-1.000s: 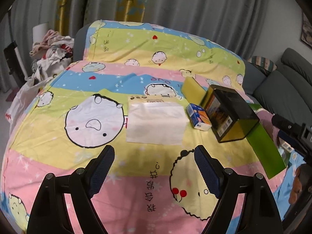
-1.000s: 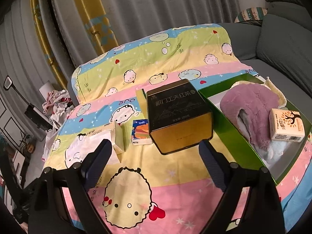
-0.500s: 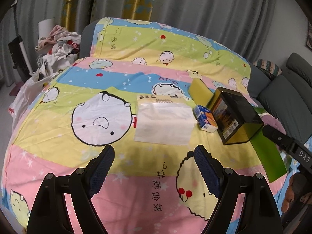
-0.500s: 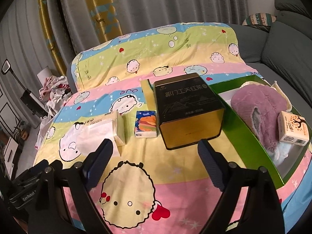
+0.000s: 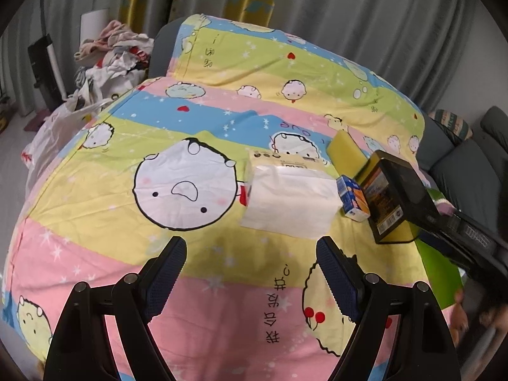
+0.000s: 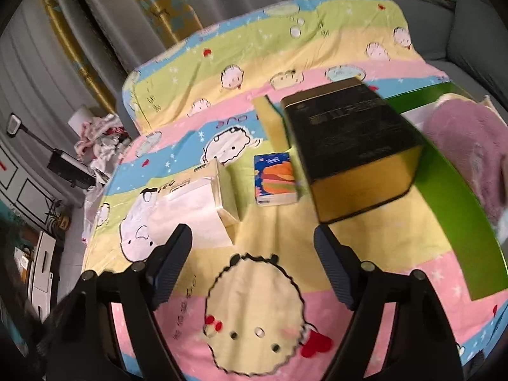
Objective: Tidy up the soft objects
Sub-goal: 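Move the right tool back to the blue Tempo tissue packet, then grasp the blue Tempo tissue packet with the right gripper and lift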
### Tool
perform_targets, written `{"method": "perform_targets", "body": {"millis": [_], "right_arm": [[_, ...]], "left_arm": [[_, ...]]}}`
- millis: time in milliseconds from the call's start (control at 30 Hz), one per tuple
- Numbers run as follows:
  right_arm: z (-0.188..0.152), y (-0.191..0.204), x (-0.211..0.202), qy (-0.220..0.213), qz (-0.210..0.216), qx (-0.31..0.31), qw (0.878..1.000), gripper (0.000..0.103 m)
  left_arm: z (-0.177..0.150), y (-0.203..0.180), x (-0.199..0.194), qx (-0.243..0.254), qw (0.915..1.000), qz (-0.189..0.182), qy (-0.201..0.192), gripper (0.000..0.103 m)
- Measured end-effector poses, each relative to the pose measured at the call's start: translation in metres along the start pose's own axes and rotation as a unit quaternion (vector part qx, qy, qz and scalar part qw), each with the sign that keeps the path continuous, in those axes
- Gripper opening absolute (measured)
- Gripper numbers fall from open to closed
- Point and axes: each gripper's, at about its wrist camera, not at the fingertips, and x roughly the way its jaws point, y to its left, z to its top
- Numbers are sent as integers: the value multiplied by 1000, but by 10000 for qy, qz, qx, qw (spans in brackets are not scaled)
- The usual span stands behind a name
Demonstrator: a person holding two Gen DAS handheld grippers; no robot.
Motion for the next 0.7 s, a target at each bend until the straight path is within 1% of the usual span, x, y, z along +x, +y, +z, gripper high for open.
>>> {"method": "perform_targets", "body": {"millis": [67, 133, 233, 300, 367, 400, 500, 600, 700], "right_arm": [[13, 14, 20, 236, -301, -166, 9991, 58], [25, 26, 38, 470, -632, -400, 9961, 48], [43, 39, 67, 783, -1063, -746, 9884, 47], [51, 46, 84, 984, -1367, -983, 9808, 45], [57, 51, 99, 1173, -1574, -1166, 9736, 40], [59, 50, 105, 1260, -1678, -1211, 9702, 40], [63, 51, 118, 1361, -2058, -1487, 9576, 40], [64, 52, 131, 1474, -2257, -1640, 9489, 39], [61, 51, 141, 1628, -2253, -1669, 9460, 39]], "left_arm": [[1, 4, 1, -48, 10000, -24, 59, 84], [3, 8, 2, -95, 9999, -22, 67, 84], [5, 13, 3, -189, 9998, -2, 89, 84], [6, 16, 4, -222, 9996, -76, 142, 84], [8, 19, 5, -326, 9991, -173, 212, 84], [9, 22, 6, -396, 9986, -233, 254, 84], [10, 26, 7, -525, 9976, -318, 317, 84], [11, 28, 7, -594, 9969, -380, 361, 84], [11, 28, 7, -595, 9966, -419, 382, 84]]}}
